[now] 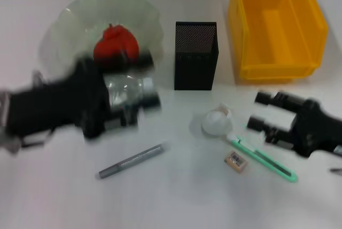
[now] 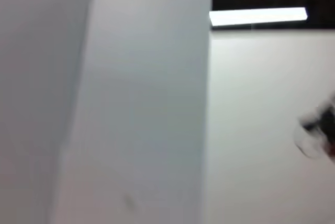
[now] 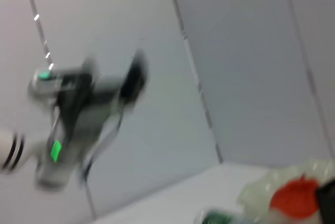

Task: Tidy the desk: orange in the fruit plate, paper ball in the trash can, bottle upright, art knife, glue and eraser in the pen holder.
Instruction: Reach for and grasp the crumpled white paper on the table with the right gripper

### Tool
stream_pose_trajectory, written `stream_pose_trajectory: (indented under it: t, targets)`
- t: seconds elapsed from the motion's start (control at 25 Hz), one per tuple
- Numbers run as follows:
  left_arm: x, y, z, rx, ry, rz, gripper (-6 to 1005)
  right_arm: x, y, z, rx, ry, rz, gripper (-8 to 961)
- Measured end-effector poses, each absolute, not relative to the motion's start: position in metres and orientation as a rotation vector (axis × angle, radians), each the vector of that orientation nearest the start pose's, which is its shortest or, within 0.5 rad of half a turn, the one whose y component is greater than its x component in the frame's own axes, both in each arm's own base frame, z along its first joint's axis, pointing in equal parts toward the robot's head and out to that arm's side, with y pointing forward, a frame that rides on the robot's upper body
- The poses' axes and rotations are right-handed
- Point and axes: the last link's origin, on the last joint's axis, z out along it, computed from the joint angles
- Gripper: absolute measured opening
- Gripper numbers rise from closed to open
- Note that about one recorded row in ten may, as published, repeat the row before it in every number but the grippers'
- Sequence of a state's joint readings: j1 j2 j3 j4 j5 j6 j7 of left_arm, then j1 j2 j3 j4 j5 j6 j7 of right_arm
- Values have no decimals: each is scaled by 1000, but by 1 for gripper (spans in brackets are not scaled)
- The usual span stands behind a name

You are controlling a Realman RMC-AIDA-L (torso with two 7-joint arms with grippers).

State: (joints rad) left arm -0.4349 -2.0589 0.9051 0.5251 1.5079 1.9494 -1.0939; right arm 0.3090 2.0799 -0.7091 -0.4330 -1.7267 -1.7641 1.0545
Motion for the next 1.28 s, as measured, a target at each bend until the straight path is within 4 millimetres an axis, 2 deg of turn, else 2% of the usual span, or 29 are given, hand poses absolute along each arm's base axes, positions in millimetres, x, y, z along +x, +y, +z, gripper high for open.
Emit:
stream_pose_trajectory:
  t: [0.16, 0.32, 0.4, 0.52, 0.68, 0.92, 1.16, 1.28]
  targets:
    - [-242, 250, -5, -2854, -260, -1294, 622, 279, 267, 26, -2549, 650, 1165, 669]
    - [-252, 242, -13, -2861, -311, -1256, 620, 251, 296, 64, -2594, 740, 1074, 669]
    - [-254, 240, -14, -2852, -317, -1256, 619, 235, 309, 76, -2629, 781, 1006, 669]
    - [-257, 237, -17, -2840, -322, -1248, 618, 213, 328, 84, -2719, 871, 809, 669]
    - [-263, 237, -21, -2822, -363, -1199, 619, 190, 348, 75, -2806, 980, 458, 668]
    - [-267, 237, -25, -2810, -409, -1174, 618, 162, 372, 49, -2800, 1039, -19, 668]
    - [-267, 239, -26, -2809, -410, -1164, 619, 142, 382, 22, -2783, 994, -279, 665]
    - [-266, 240, -27, -2820, -404, -1154, 622, 140, 384, 8, -2770, 998, -387, 658]
